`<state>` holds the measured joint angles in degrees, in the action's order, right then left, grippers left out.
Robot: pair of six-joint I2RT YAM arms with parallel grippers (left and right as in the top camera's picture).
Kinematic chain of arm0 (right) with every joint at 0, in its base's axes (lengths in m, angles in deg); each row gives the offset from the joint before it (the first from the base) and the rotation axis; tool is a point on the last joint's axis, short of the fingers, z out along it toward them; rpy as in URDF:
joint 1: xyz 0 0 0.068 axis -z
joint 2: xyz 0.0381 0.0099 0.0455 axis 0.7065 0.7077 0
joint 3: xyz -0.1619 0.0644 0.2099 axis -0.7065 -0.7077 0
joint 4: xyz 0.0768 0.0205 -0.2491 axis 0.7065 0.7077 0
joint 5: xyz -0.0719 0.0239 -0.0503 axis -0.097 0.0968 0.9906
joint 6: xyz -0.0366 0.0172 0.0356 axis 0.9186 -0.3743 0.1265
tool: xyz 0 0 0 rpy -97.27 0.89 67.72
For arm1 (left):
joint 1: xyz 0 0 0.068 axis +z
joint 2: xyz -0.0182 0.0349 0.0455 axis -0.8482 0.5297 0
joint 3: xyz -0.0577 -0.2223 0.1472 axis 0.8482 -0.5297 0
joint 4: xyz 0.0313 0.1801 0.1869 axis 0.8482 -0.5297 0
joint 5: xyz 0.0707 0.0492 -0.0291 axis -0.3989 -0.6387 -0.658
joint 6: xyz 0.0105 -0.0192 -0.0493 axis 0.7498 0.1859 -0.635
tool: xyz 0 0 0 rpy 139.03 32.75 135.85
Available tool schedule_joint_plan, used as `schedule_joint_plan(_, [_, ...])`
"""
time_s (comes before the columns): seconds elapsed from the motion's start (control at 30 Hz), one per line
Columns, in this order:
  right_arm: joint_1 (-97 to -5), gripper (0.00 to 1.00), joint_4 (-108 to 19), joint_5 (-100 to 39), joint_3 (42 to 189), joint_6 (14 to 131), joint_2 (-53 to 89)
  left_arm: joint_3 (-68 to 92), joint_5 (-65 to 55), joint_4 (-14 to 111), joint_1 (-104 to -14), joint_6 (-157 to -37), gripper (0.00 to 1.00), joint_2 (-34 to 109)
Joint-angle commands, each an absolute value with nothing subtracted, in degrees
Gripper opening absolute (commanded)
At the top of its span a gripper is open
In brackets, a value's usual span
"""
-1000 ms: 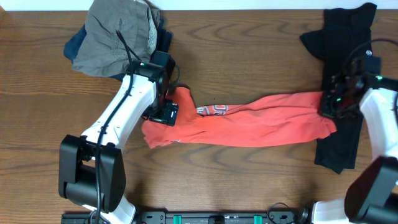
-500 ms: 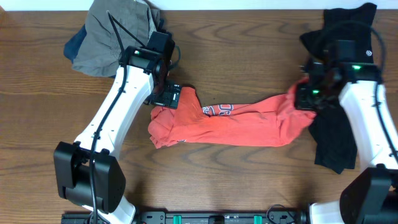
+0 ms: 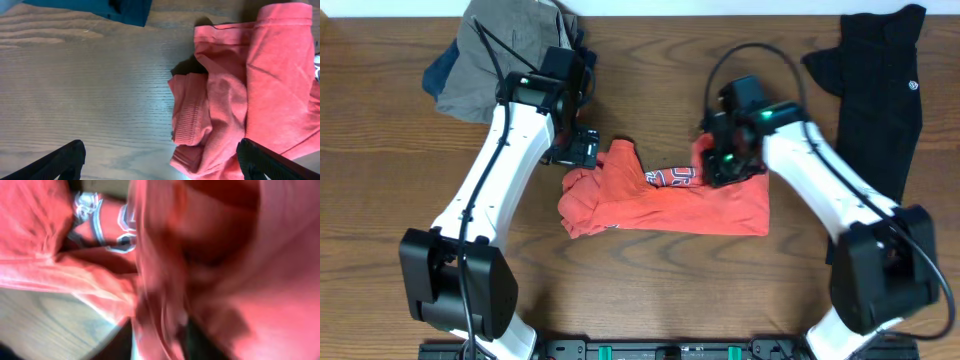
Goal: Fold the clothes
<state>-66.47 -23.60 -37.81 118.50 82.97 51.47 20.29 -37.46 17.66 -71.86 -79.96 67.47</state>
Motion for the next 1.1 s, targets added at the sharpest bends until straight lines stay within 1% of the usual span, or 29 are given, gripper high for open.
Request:
schedule_joint_plan(0.0, [-69.2, 0.47, -23.7, -40.7, 119.5, 82.8, 52.1, 21.1, -38.1, 17.7, -71.3, -80.3, 0.98, 66.5])
schedule_joint_plan(0.2, [-69.2, 0.51, -21.5, -46.6, 122.1, 86.5, 50.3, 20.7, -36.1, 17.8, -70.7, -80.3, 0.98, 66.6])
schedule_joint_plan(0.3, [-68.3, 0.53, -19.5, -43.5, 123.9, 86.7, 49.4, 19.4, -31.6, 18.4, -69.9, -80.0, 0.98, 67.2])
schedule_joint_plan(0.37, [-66.9, 0.59, -17.8, -39.1, 125.4, 86.7, 49.1, 17.5, -26.2, 20.2, -69.2, -77.7, 0.98, 67.8])
schedule_joint_plan(0.43, [-65.6, 0.62, -16.1, -36.1, 126.8, 86.7, 49.1, 15.7, -21.6, 22.2, -68.6, -75.7, 0.98, 68.8])
schedule_joint_plan(0.63, [-60.8, 0.65, -13.0, -33.3, 128.6, 86.9, 49.1, 12.1, -13.8, 22.7, -68.1, -71.7, 0.98, 71.1])
schedule_joint_plan(0.8, [-57.1, 0.68, -11.6, -33.3, 128.6, 87.8, 49.1, 7.4, -13.2, 22.6, -68.1, -70.7, 0.98, 71.3])
schedule_joint_plan(0.93, [-55.3, 0.68, -11.5, -33.3, 128.6, 88.3, 49.1, 0.8, -12.9, 27.0, -68.1, -70.3, 0.98, 71.4])
schedule_joint_plan(1.07, [-55.1, 0.68, -12.0, -33.3, 128.6, 88.4, 49.1, -3.9, -9.2, 33.4, -68.1, -70.3, 0.98, 71.4])
